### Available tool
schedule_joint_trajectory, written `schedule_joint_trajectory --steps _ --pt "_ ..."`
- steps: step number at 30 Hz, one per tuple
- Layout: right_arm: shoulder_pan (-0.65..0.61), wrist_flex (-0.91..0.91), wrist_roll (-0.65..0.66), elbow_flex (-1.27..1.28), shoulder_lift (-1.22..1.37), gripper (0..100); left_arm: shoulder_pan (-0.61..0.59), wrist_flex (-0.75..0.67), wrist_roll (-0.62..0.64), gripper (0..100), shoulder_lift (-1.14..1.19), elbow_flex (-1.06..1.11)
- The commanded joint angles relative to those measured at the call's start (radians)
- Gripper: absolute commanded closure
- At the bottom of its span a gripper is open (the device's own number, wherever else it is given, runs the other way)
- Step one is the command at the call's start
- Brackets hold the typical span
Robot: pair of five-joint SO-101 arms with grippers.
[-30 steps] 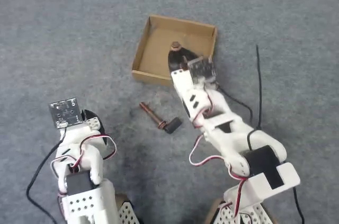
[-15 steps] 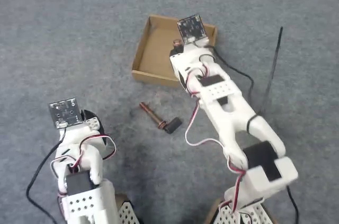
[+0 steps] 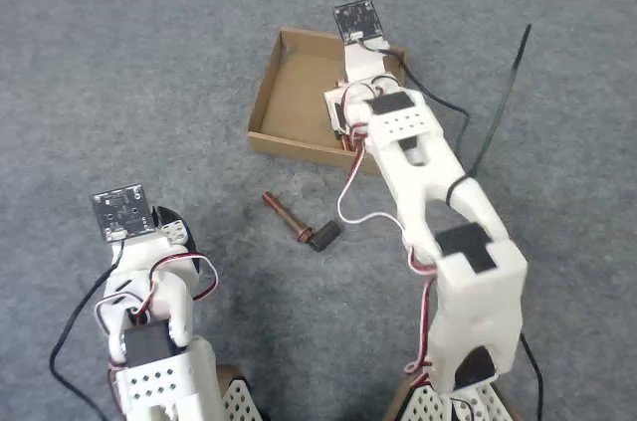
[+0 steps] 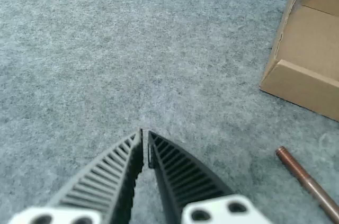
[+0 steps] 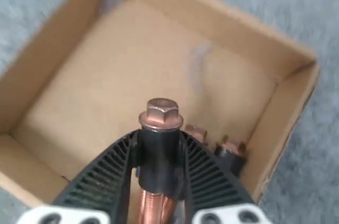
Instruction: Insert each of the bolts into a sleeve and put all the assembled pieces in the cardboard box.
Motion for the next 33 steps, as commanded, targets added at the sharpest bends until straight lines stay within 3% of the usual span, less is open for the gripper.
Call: schedule_joint_trajectory --steps 1,3,8,10,14,20,24,33 --pt "0.022 0.064 -0.018 -0.166 0.028 98.7 -0.005 0.006 -0.011 99 -0.006 -0.01" --pt "0.024 0.094 -0.018 -0.209 0.062 96.8 -0.006 0.006 -0.011 99 -0.006 -0.01" --pt "0.019 0.14 -0.02 -0.242 0.085 78.0 -0.006 0.006 -0.011 99 -0.006 -0.01" --pt "0.016 0.142 -0.02 -0.244 0.084 75.6 -0.006 0.006 -0.011 99 -0.006 -0.01" --pt "0.016 0.142 -0.021 -0.245 0.059 78.8 -0.006 0.006 -0.011 99 -0.006 -0.01" --pt "0.019 0.162 -0.021 -0.239 -0.035 91.3 -0.006 0.006 -0.011 99 -0.006 -0.01" --pt "0.008 0.274 -0.021 -0.239 -0.111 99.5 -0.006 0.006 -0.011 99 -0.006 -0.01" --pt "-0.062 0.615 -0.015 -0.239 -0.237 98.1 -0.006 0.006 -0.011 99 -0.006 -0.01"
